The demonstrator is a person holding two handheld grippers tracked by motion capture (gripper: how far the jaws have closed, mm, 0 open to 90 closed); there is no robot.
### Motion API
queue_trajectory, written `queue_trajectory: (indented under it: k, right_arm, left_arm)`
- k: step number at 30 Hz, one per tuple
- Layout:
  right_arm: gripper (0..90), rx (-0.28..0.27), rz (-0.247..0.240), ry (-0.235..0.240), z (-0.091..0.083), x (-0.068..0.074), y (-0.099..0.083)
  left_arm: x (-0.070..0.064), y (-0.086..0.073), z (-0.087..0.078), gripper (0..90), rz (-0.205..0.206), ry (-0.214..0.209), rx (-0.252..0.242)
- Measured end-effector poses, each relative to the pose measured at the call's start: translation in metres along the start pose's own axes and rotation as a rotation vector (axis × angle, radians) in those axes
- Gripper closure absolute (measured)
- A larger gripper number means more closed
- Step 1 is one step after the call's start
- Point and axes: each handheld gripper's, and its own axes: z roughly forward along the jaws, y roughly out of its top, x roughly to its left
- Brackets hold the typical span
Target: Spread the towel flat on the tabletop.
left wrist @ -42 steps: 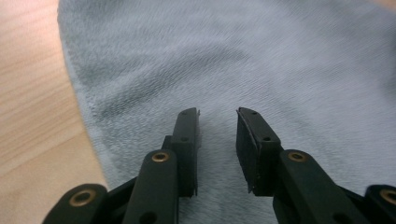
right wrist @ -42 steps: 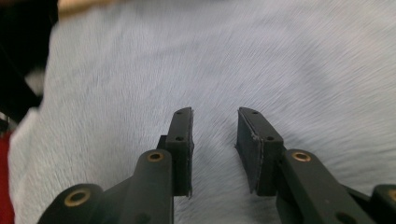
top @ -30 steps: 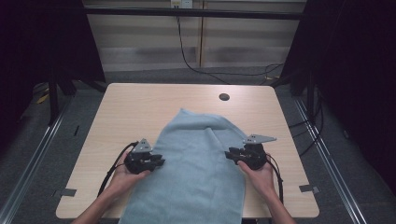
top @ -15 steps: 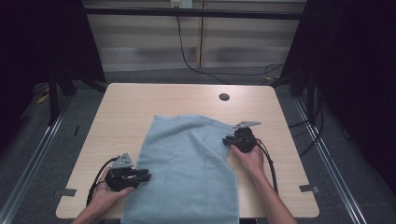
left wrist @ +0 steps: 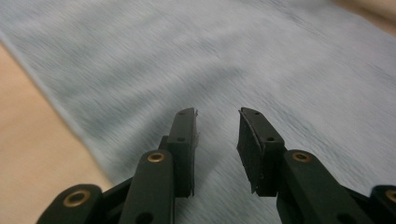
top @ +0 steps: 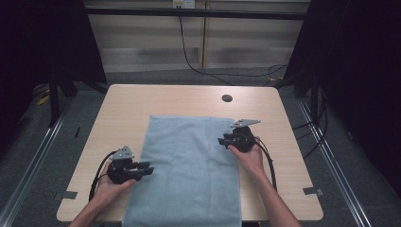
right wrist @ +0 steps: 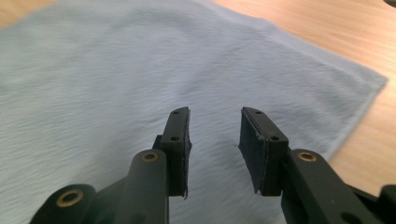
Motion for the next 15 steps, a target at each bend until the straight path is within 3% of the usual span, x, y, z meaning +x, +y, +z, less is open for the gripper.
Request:
queue_trajectory:
  k: [2, 5, 7, 9, 11, 13, 15]
  right_arm:
    - [63.3, -0.001, -0.01, 0.04, -0.007, 0.011, -0.005]
    - [62.3, 0.022, -0.048, 0.078, -0.012, 0.025, -0.015]
    - [59.7, 0.03, -0.047, 0.087, -0.011, 0.028, -0.02]
    - [58.4, 0.037, -0.044, 0.079, -0.008, 0.029, -0.024]
    - [56.6, 0.052, -0.055, 0.059, -0.006, 0.028, -0.027]
    - [55.5, 0.058, -0.036, 0.05, -0.007, 0.024, -0.029]
    - [55.0, 0.061, -0.032, 0.047, -0.007, 0.022, -0.035]
  left_arm:
    - [0.005, 0.01, 0.006, 66.6, -0.001, 0.007, -0.009]
    - [0.015, 0.024, 0.022, 65.7, 0.007, 0.056, -0.009]
    - [0.026, 0.029, 0.031, 66.0, -0.033, 0.06, -0.021]
    - [0.032, 0.031, 0.04, 66.0, -0.027, 0.093, -0.013]
    - [0.037, 0.027, 0.046, 66.4, -0.005, 0.141, 0.04]
    - [0.039, 0.021, 0.046, 66.7, -0.001, 0.122, 0.019]
    - [0.036, 0.02, 0.041, 66.7, 0.022, 0.115, 0.042]
